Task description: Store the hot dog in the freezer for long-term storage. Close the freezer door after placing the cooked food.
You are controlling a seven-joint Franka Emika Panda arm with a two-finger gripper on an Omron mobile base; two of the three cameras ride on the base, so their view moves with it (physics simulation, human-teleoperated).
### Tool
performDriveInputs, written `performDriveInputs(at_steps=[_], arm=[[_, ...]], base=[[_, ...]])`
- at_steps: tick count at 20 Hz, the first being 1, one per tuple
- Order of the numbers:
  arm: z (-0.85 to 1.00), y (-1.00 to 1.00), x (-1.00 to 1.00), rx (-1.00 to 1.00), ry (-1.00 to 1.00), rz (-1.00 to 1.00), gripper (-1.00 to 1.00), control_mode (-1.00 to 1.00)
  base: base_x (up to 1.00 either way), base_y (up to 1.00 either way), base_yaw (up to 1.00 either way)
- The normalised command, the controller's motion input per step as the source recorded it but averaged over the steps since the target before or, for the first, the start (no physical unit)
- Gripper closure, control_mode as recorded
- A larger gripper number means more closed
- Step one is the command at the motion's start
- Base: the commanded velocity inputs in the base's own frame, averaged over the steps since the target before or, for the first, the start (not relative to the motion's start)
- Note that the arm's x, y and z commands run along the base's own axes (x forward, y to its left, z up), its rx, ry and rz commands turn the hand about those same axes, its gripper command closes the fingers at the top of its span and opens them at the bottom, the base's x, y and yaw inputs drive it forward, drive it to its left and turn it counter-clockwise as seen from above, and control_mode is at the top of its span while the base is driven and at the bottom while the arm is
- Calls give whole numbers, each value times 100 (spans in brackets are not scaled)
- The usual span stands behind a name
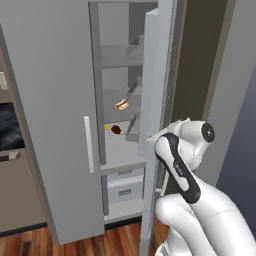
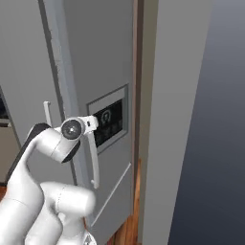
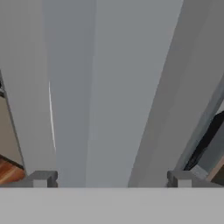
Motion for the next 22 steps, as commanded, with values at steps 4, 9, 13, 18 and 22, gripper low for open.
performDriveInputs(at_steps=[4, 9, 13, 18, 22], arm=[[23, 6, 58, -1, 24, -6, -100, -100], [27, 0, 51, 0, 28, -3, -100, -100], [27, 0, 43, 0, 25, -3, -100, -100], [17, 0, 36, 0, 12, -5, -100, -100], [14, 4, 50, 0, 10, -4, -100, -100]], base=[[0, 0, 0], [0, 0, 0], [0, 0, 0], [0, 0, 0], [0, 0, 0]])
